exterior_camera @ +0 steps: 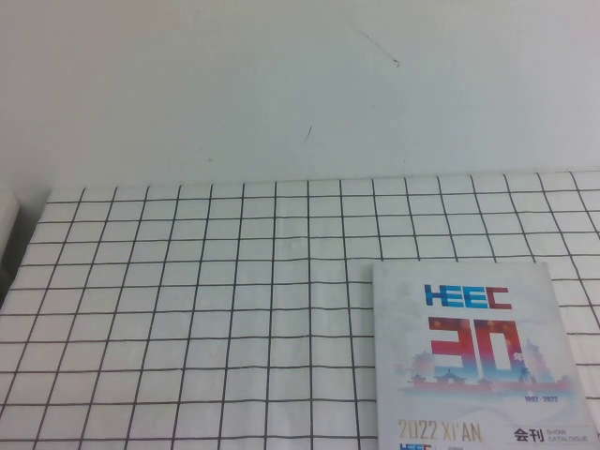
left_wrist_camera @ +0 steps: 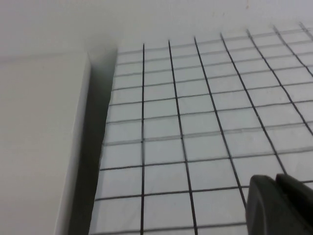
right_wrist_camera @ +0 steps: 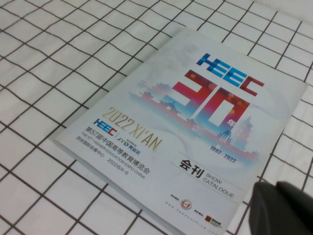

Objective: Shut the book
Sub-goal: 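Close the open booklet and leave it lying on the table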

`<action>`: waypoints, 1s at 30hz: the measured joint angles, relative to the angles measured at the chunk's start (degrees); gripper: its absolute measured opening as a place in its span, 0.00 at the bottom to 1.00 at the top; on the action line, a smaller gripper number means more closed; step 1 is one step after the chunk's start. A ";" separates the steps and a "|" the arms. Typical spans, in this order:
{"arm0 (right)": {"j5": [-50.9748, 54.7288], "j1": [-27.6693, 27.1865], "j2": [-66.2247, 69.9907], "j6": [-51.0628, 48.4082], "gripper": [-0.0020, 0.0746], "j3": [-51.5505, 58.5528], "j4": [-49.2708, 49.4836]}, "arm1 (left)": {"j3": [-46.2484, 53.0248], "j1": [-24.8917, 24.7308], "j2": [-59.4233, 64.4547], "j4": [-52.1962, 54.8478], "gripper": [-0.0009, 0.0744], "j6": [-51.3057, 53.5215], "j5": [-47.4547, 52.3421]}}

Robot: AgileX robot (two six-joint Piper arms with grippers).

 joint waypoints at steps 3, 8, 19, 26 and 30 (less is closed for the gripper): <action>0.00 0.00 0.00 0.00 0.02 0.00 0.00 | 0.11 0.51 -0.13 0.00 0.01 0.00 0.70; 0.00 0.00 0.00 0.00 0.02 0.00 0.00 | 0.11 0.51 -0.16 -0.23 0.01 0.00 0.80; 0.00 0.00 0.00 0.00 0.02 0.00 0.00 | 0.00 0.51 -0.36 -2.01 0.01 -0.13 1.15; 0.00 0.00 0.00 0.00 0.02 0.00 0.00 | 0.00 0.51 -0.36 -2.13 0.01 -0.13 1.17; 0.00 0.00 0.00 0.00 0.02 0.00 0.00 | 0.00 0.51 -0.36 -2.13 0.01 -0.13 1.27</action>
